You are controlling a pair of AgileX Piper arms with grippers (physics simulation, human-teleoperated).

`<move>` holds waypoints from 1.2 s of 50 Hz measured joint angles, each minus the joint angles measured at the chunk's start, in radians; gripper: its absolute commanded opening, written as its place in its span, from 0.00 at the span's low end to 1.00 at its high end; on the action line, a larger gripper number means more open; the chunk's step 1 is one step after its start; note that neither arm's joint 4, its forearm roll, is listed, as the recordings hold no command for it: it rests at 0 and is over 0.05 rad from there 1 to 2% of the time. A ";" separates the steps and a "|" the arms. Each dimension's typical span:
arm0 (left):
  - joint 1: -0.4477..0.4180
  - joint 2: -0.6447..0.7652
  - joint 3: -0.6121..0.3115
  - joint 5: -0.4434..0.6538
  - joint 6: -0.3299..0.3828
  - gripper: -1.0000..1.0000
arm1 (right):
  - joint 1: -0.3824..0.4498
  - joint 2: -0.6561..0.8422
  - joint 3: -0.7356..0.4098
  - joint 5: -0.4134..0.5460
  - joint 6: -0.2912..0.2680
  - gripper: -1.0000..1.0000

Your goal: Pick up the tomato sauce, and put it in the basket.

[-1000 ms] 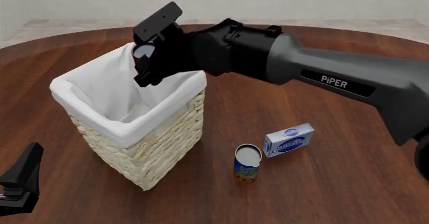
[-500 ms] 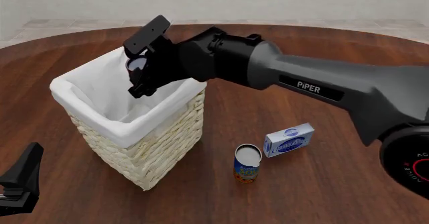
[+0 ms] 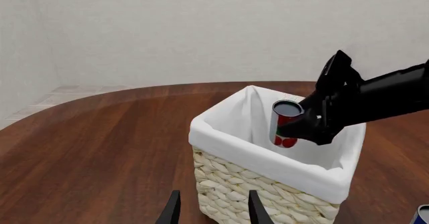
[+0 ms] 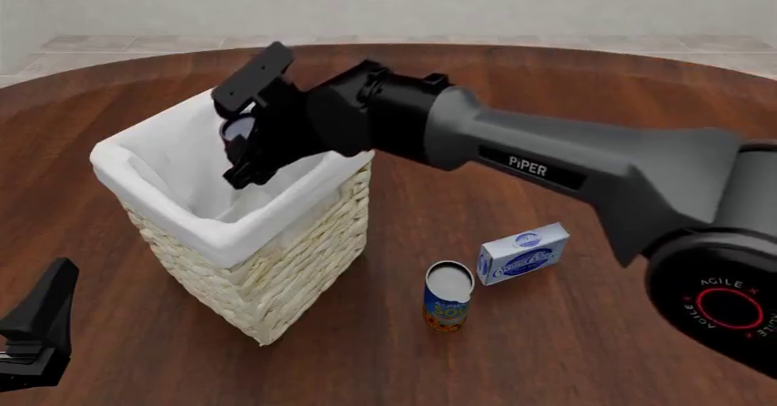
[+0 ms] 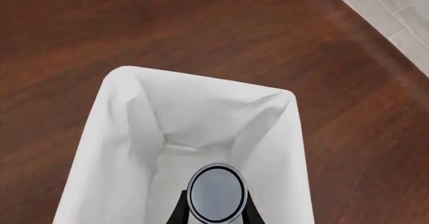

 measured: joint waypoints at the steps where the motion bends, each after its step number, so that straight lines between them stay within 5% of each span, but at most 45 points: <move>1: 0.000 0.000 0.000 0.000 0.000 1.00 | 0.001 0.001 -0.001 0.000 0.000 0.00; 9: 0.000 0.000 0.000 0.000 0.000 1.00 | 0.007 0.013 -0.008 0.004 0.001 0.00; 10: 0.000 0.000 0.000 0.000 0.000 1.00 | 0.007 0.014 -0.009 0.005 0.000 1.00; 60: 0.000 0.000 0.000 0.000 0.000 1.00 | 0.022 -0.031 -0.035 0.041 -0.012 1.00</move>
